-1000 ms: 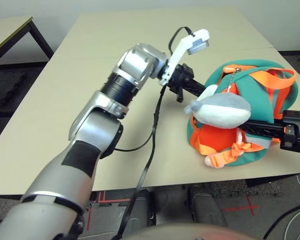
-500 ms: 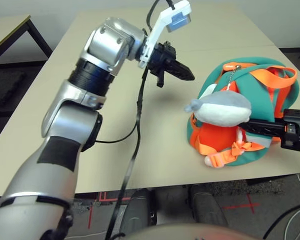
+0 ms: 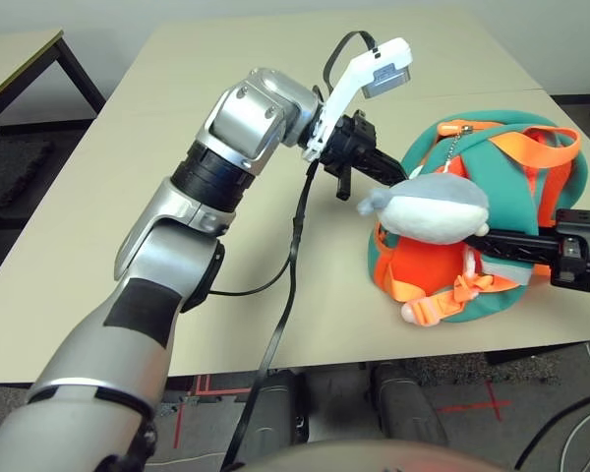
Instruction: Put the pencil case into the backpack and zip it.
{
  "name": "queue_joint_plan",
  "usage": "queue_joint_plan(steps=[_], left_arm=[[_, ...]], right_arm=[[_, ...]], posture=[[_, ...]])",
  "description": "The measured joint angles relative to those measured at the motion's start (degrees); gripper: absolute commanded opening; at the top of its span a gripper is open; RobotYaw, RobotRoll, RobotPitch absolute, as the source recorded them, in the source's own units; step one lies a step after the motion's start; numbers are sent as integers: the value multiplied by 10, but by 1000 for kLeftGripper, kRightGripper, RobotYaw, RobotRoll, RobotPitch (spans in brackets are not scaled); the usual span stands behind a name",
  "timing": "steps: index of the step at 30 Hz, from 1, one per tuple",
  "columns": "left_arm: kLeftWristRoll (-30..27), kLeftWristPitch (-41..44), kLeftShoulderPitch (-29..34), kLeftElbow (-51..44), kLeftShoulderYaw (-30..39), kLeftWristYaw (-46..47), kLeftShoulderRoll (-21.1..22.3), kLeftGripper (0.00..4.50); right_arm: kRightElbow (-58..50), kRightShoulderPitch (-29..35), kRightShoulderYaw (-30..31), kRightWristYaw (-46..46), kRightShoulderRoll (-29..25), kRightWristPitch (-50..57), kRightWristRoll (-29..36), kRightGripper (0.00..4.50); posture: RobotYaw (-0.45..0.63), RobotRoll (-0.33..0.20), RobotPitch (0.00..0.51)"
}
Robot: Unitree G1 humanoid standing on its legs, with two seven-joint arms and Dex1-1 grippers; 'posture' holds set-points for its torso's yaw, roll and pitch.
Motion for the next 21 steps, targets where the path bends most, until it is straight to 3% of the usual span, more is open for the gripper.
queue_joint_plan(steps=[9,14,17,19,21], left_arm=[[-11,29,29,-29,27,68,-65,0],[-12,32,49,-52,36,101,-72,0],[-12,28,49,-60,36,101,-42,0],[-13,24,45,-69,40,92,2,0],[-16,23,33,-80,49,72,56,436]], right_arm=[[1,0,0,-7,0,0,0,206],[4,-4,6,-11,2,0,0,206],[4,-8,9,-11,2,0,0,206],[4,-8,10,-10,3,0,0,206],[4,-8,10,-5,4,0,0,206]], posture=[[-151,0,115],[-136,0,114],[-129,0,109],[-124,0,107],[-116,0,104]])
